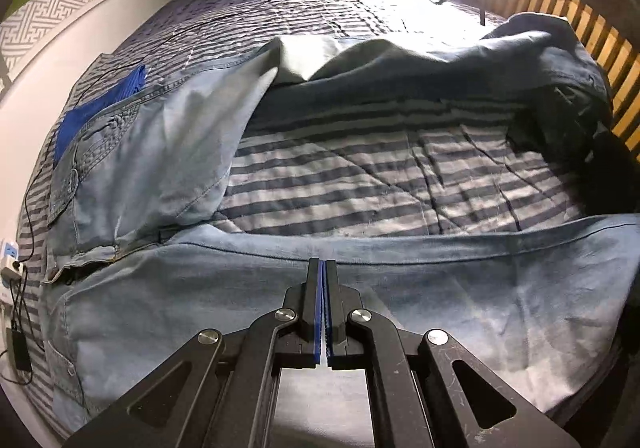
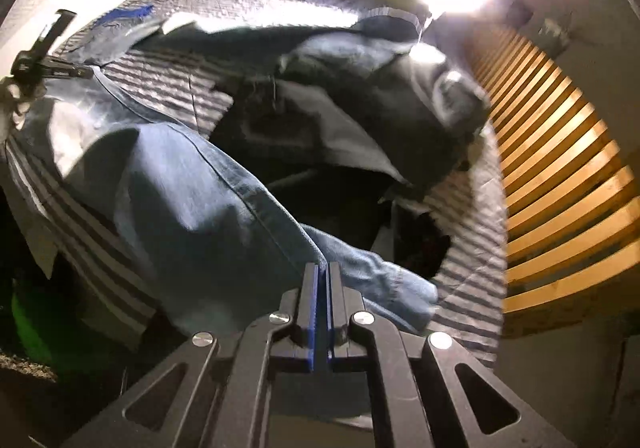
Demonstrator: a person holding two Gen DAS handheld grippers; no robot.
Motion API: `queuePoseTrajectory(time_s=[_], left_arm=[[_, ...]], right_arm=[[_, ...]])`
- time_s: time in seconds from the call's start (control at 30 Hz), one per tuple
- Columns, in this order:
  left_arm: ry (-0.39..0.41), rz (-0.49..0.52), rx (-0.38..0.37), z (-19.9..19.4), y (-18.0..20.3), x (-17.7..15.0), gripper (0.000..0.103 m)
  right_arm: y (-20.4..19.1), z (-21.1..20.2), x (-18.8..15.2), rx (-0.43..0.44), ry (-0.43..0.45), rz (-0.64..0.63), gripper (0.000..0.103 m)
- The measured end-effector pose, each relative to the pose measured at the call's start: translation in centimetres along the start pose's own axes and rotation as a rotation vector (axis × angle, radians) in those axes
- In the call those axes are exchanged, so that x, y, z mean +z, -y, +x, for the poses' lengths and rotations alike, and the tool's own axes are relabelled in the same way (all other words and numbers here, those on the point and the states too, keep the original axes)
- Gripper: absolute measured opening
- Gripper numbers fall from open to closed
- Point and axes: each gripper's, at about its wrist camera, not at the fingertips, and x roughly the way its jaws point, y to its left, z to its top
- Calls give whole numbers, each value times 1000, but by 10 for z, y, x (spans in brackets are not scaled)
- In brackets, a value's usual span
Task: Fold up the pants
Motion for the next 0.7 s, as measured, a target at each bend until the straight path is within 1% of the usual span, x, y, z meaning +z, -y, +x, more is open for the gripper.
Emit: queuePoseTrajectory(time_s=[0.1, 0.17, 0.23, 0.3, 0.33, 0.4, 0.47, 0.53, 0.57, 0.6, 0.63, 0.67, 0.7], left_arm=[[21, -5, 16, -7, -5, -5, 0], [42, -13, 27, -14, -9, -9, 0], [83, -15, 37, -25, -13, -11, 0], [121, -10, 62, -31, -13, -9, 0], [139, -19, 71, -32, -13, -6, 0], [156, -40, 73, -30, -13, 3, 0], [174, -53, 96, -26, -11, 14, 0], [201, -69, 139, -24, -13, 26, 1], [204, -83, 141, -24, -15, 29, 1], [205, -106, 140, -24, -20, 33, 1], [204, -123, 139, -26, -26, 33, 1], [203, -137, 136, -29, -32, 32, 1], [202, -143, 138, -33, -39, 28, 2]], right_arm=[[-15, -43, 3, -19, 86, -17, 3], [-20, -76, 9, -31, 161, -19, 3], [-20, -112, 22, -49, 250, 2, 2], [-16, -135, 42, -90, 324, 13, 2], [-12, -140, 54, -116, 342, 15, 2], [4, -137, 88, -161, 364, 30, 2], [26, -113, 123, -202, 350, 58, 1], [53, -62, 163, -251, 283, 77, 1], [69, -30, 181, -266, 237, 107, 0], [87, 12, 199, -265, 155, 129, 0], [98, 47, 210, -264, 88, 133, 0], [109, 89, 218, -291, 16, 155, 0], [114, 110, 220, -284, -25, 171, 0]])
